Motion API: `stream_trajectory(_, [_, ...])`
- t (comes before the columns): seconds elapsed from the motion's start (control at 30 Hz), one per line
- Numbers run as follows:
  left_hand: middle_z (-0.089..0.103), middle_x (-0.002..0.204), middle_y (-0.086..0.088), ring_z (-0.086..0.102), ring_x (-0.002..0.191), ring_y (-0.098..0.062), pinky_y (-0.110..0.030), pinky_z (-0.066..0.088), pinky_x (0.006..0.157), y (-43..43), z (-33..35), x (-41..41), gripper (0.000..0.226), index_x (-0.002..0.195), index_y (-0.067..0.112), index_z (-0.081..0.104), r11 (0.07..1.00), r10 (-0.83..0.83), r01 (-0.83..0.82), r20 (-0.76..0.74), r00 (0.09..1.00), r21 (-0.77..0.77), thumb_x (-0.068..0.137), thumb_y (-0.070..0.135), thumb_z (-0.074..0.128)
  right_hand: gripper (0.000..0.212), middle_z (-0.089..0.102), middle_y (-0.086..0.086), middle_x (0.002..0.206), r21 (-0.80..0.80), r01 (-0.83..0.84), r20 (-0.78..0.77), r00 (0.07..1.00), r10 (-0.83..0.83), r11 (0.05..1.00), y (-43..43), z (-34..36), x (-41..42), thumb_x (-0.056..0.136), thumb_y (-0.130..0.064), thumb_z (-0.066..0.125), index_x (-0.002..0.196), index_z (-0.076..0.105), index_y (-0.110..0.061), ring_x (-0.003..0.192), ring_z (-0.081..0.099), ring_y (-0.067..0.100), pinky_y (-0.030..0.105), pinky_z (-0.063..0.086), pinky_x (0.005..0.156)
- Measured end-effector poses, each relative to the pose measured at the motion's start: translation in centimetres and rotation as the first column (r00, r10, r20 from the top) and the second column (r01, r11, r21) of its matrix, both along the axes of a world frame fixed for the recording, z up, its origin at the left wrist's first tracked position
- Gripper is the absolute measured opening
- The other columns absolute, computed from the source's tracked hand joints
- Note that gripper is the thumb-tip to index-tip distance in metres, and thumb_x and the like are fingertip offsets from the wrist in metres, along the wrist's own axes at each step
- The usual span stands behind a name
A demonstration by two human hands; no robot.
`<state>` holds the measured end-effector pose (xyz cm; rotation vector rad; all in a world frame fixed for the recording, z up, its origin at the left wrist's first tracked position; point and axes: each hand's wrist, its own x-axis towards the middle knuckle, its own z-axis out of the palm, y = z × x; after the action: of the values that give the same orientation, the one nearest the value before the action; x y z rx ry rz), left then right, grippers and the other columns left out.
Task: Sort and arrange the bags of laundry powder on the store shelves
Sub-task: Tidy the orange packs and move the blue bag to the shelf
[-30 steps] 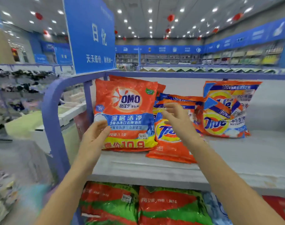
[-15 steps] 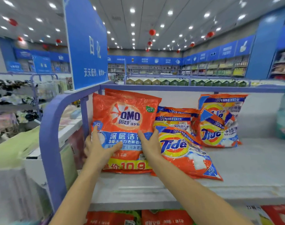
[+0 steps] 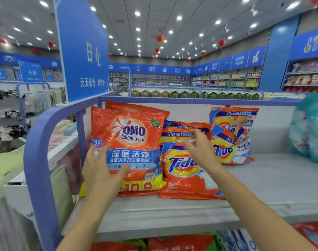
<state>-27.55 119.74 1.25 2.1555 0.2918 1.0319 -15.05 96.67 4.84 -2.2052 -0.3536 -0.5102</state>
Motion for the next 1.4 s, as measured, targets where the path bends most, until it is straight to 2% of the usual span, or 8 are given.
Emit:
stream_trajectory(0.1, [0.047, 0.122, 0.019, 0.045, 0.113, 0.004, -0.021, 0.036, 0.096, -4.3, 1.4, -0.7, 0.052, 0.128, 0.026, 0.050, 0.931, -0.349, 0.343, 0.027, 0.937, 0.129, 0.081, 0.030, 0.073, 0.040, 0.058, 0.011, 0.079, -0.312, 0.290, -0.110, 0.935, -0.337, 0.905, -7.3, -0.3, 2.0, 0.093, -0.044, 0.048, 0.086, 0.057, -0.006, 0.087, 0.062, 0.032, 0.035, 0.046, 0.070])
stream_trajectory(0.2, [0.043, 0.135, 0.015, 0.041, 0.122, 0.005, -0.019, 0.032, 0.102, -9.0, 2.1, 1.0, 0.052, 0.137, 0.030, 0.043, 0.710, -0.552, 0.640, -0.334, 0.764, 0.292, 0.089, 0.041, 0.061, 0.048, 0.056, 0.011, 0.084, -0.481, 0.119, -0.446, 0.820, -0.359, 0.869, -9.0, -1.9, 2.9, 0.097, -0.043, 0.042, 0.121, 0.054, -0.004, 0.085, 0.059, 0.029, 0.033, 0.045, 0.072])
stream_trajectory(0.33, [0.007, 0.161, -0.005, 0.009, 0.147, -0.022, -0.038, 0.014, 0.119, -13.1, 1.6, 4.2, 0.067, 0.152, 0.028, 0.017, 0.493, -0.327, 0.734, -0.683, 0.654, 0.467, 0.096, 0.042, 0.051, 0.050, 0.063, 0.012, 0.095, 0.109, 0.208, -0.613, 0.783, -0.100, 0.972, -7.5, -3.5, 4.4, 0.091, -0.038, 0.059, 0.114, 0.052, 0.005, 0.080, 0.052, 0.021, 0.024, 0.040, 0.068])
stream_trajectory(0.47, [-0.016, 0.160, -0.006, -0.016, 0.147, -0.025, -0.052, -0.002, 0.118, -13.7, -0.1, 5.5, 0.073, 0.152, 0.036, -0.001, 0.403, -0.184, 0.723, -0.724, 0.664, 0.561, 0.096, 0.045, 0.046, 0.014, 0.065, 0.010, 0.088, 0.353, 0.138, -0.319, 0.947, -0.020, 0.925, -6.8, -3.5, 4.6, 0.090, -0.012, 0.062, 0.099, 0.062, -0.001, 0.083, 0.059, 0.024, 0.032, 0.048, 0.070])
stream_trajectory(0.63, [-0.025, 0.158, -0.004, -0.023, 0.145, -0.027, -0.063, -0.003, 0.113, -13.0, -1.3, 7.7, 0.083, 0.148, 0.043, -0.012, 0.412, -0.069, 0.608, -0.643, 0.763, 0.679, 0.095, 0.038, 0.051, 0.008, 0.056, 0.001, 0.078, 0.459, -0.002, 0.128, 0.990, -0.064, 0.888, -5.4, -1.9, 4.9, 0.093, -0.011, 0.056, 0.100, 0.058, -0.014, 0.066, 0.052, 0.005, 0.013, 0.045, 0.055])
stream_trajectory(0.87, [-0.019, 0.159, -0.003, -0.019, 0.146, -0.029, -0.064, -0.006, 0.110, -12.2, -2.5, 10.3, 0.086, 0.147, 0.044, -0.014, 0.367, -0.018, 0.512, -0.545, 0.839, 0.776, 0.093, 0.044, 0.053, 0.015, 0.047, -0.008, 0.075, 0.464, 0.095, 0.117, 0.979, -0.168, 0.881, -4.6, -2.3, 6.9, 0.095, -0.010, 0.051, 0.110, 0.052, -0.007, 0.060, 0.047, 0.005, 0.008, 0.040, 0.048])
stream_trajectory(1.1, [-0.021, 0.159, -0.004, -0.016, 0.147, -0.025, -0.059, -0.008, 0.113, -12.6, -0.8, 8.0, 0.086, 0.147, 0.040, -0.018, 0.461, -0.004, 0.528, -0.593, 0.805, 0.713, 0.092, 0.054, 0.048, 0.036, 0.045, 0.010, 0.125, 0.243, 0.102, 0.099, 0.987, -0.130, 0.965, -7.3, -0.2, 4.0, 0.094, -0.018, 0.054, 0.127, 0.041, -0.011, 0.109, 0.049, 0.023, 0.039, 0.044, 0.093])
stream_trajectory(1.4, [0.040, 0.136, 0.030, 0.040, 0.127, -0.002, -0.037, 0.035, 0.105, -10.7, 1.6, -0.7, 0.066, 0.142, 0.043, 0.029, 0.791, -0.558, 0.567, -0.110, 0.823, 0.230, 0.082, 0.054, 0.053, 0.021, 0.063, -0.012, 0.093, 0.375, -0.105, 0.365, 0.930, -0.043, 0.921, -16.3, 0.5, -10.7, 0.093, -0.012, 0.054, 0.094, 0.056, -0.032, 0.089, 0.061, 0.006, 0.015, 0.047, 0.078])
